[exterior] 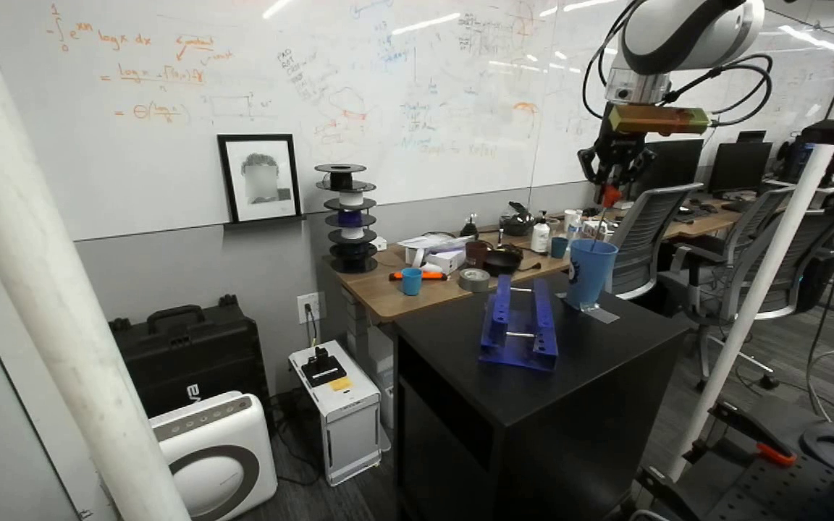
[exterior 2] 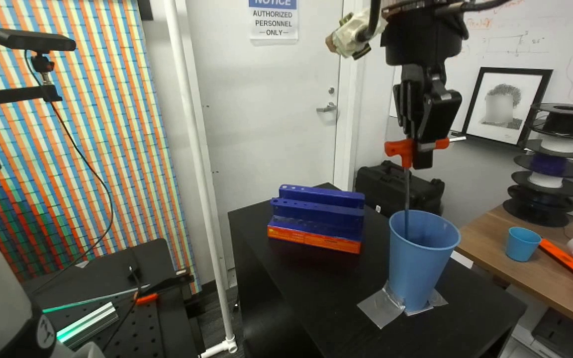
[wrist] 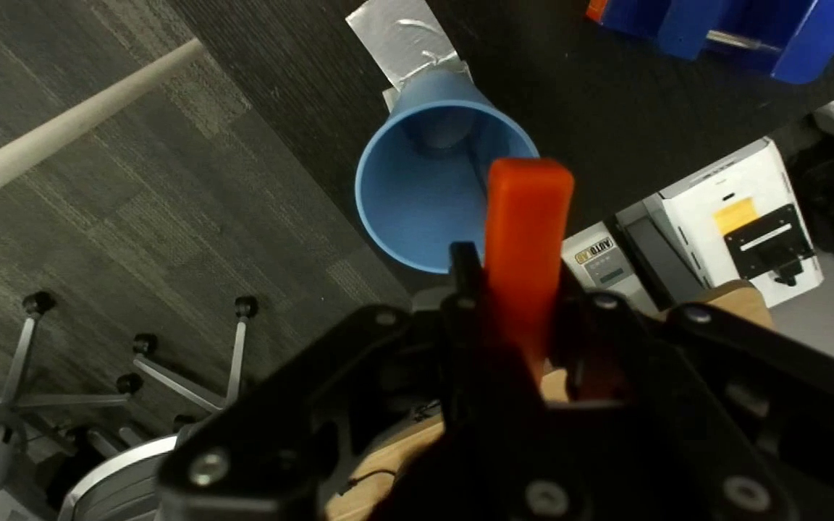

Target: Put the red object on the blue rack in the cup

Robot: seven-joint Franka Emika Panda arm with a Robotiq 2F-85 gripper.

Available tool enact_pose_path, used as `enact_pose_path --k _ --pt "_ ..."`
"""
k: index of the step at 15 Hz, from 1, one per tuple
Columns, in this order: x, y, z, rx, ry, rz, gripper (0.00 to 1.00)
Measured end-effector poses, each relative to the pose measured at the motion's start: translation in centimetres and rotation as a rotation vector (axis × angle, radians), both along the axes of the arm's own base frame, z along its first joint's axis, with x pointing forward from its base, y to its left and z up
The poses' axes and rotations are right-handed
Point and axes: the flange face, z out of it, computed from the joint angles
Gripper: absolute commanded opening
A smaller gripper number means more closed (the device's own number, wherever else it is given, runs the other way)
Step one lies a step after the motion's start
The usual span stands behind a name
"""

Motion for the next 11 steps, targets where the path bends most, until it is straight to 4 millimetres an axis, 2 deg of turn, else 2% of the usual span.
enact_pose_path --k 3,6,8,9,10,11 --pt "0.4 -0.3 -0.7 0.003 0.013 -0.005 0.76" --pt "0.1 0.1 1.9 -0.002 0.004 -0.001 0.98" --pt "-1.0 1.0 4.6 -0.005 0.02 0.012 1.0" --pt "-1.8 1.6 5.9 -0.003 0.036 0.023 0.95" --pt "-2.3 1.9 6.8 -0.003 0.032 0.026 1.0" --pt "-2.5 1.9 6.8 -0.003 0.031 0.025 1.0"
